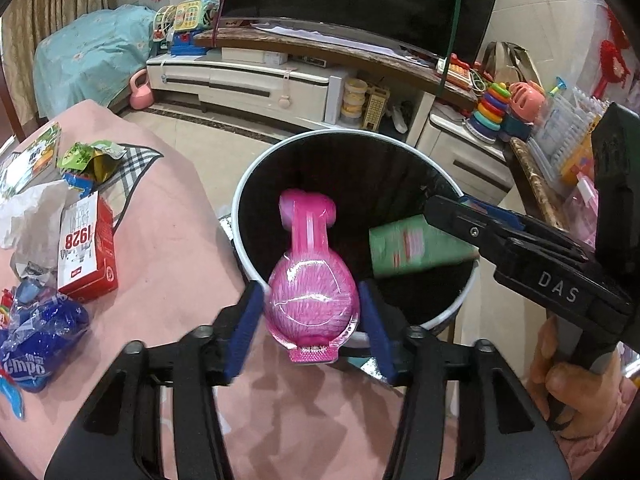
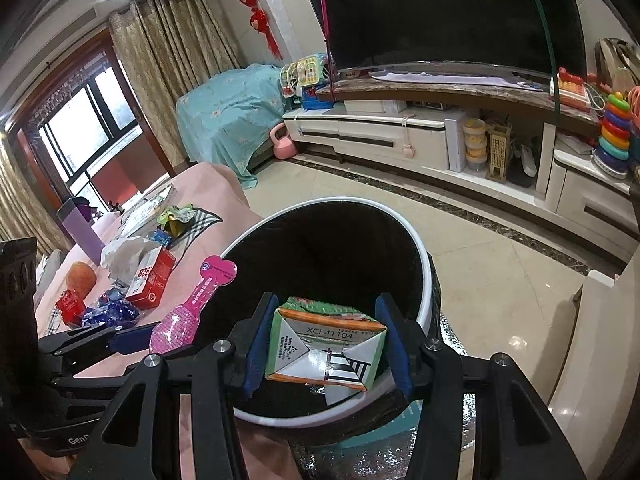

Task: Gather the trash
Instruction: 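Carry both items over the bin and open both tools to drop them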

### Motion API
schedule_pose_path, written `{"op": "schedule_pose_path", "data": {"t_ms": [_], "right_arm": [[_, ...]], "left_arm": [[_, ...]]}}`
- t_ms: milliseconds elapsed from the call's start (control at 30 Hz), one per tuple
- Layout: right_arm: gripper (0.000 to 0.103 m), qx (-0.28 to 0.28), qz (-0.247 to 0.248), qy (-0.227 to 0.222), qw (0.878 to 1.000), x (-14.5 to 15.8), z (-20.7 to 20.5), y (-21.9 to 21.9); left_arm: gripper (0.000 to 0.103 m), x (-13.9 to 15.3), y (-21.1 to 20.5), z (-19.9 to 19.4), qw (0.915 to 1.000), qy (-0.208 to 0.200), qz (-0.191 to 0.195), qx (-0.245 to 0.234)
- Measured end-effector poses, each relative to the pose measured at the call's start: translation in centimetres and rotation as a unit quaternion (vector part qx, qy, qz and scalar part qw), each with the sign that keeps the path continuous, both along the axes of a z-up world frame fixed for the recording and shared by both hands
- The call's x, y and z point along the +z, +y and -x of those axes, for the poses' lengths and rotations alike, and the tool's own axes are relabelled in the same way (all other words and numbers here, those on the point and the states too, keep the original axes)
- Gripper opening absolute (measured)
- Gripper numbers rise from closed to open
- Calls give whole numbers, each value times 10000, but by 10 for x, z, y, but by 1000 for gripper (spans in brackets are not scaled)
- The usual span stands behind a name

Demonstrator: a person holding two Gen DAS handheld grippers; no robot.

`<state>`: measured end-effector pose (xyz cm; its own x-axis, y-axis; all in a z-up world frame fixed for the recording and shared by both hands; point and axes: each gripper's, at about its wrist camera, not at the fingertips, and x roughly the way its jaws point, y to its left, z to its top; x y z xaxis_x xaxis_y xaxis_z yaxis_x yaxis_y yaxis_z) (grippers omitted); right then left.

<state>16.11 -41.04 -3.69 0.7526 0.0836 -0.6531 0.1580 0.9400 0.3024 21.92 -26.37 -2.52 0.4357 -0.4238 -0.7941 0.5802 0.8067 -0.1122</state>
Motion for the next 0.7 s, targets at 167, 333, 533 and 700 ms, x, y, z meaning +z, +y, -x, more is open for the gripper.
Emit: {"op": "schedule_pose_path", "data": {"t_ms": [167,333,533,700], "right_arm": [[68,53,-116,-69,9999,2,2,1],[79,47,-285,-164,9994,4,8,5],[95,103,-435,-308,9985,10,18,20],[97,302,-589,-322,9973,12,24,46]], "left_arm": [[71,0,9,5,9999,-68,49,90],[72,0,29,15,9995,-148,105,269],[73,-4,67,27,9976,-122,259,633],[74,-9,104,39,9946,-130,308,983]]}}
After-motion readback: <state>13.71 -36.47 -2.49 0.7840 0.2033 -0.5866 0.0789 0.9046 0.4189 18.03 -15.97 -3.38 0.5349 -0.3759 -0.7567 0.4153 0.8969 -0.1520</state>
